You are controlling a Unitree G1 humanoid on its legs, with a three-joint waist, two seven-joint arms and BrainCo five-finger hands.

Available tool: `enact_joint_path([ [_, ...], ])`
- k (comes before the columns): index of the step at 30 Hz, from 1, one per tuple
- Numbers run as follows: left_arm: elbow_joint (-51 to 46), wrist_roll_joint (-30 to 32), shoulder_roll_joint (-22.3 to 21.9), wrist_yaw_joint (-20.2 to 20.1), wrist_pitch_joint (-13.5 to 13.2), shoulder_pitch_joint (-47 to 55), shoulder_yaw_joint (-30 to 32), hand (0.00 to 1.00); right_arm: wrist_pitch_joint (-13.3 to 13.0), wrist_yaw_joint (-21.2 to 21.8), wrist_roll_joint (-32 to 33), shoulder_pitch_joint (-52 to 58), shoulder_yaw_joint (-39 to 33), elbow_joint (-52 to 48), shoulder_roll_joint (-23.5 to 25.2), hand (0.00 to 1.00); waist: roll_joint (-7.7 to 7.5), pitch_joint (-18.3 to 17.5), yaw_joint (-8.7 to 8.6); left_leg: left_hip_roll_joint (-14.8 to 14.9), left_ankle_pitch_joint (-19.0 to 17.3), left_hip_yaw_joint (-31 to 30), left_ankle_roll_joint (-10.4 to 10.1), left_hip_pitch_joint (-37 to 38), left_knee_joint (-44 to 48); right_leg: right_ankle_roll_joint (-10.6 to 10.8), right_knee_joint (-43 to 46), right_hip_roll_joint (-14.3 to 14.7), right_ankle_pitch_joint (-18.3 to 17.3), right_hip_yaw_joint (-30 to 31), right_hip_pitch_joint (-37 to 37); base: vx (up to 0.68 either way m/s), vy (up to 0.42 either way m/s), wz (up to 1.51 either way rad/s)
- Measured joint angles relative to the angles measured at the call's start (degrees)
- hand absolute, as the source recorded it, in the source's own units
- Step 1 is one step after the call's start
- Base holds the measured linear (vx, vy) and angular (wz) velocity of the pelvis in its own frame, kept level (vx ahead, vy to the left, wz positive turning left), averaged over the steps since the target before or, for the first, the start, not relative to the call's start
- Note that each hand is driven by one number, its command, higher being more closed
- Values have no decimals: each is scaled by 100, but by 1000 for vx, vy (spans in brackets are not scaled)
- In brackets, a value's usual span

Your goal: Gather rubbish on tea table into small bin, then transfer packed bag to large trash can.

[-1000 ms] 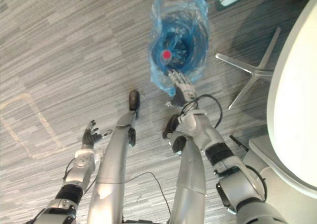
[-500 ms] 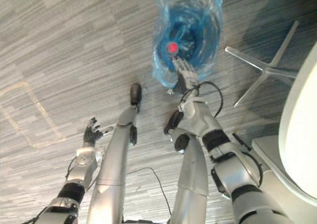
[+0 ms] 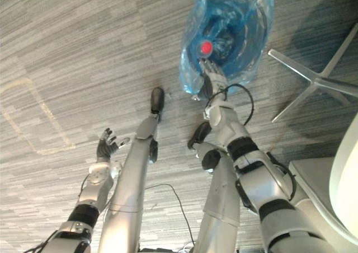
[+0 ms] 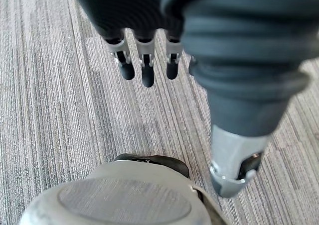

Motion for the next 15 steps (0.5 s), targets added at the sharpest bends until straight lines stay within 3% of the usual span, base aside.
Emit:
enact_joint_path([
  [15, 5, 11, -19, -3, 6, -10, 7, 0, -33, 28, 217, 25, -41, -55, -29, 100, 3, -1, 44, 36, -33, 3, -13, -11, 155, -35, 94, 12, -44, 15, -3, -44, 20, -1],
])
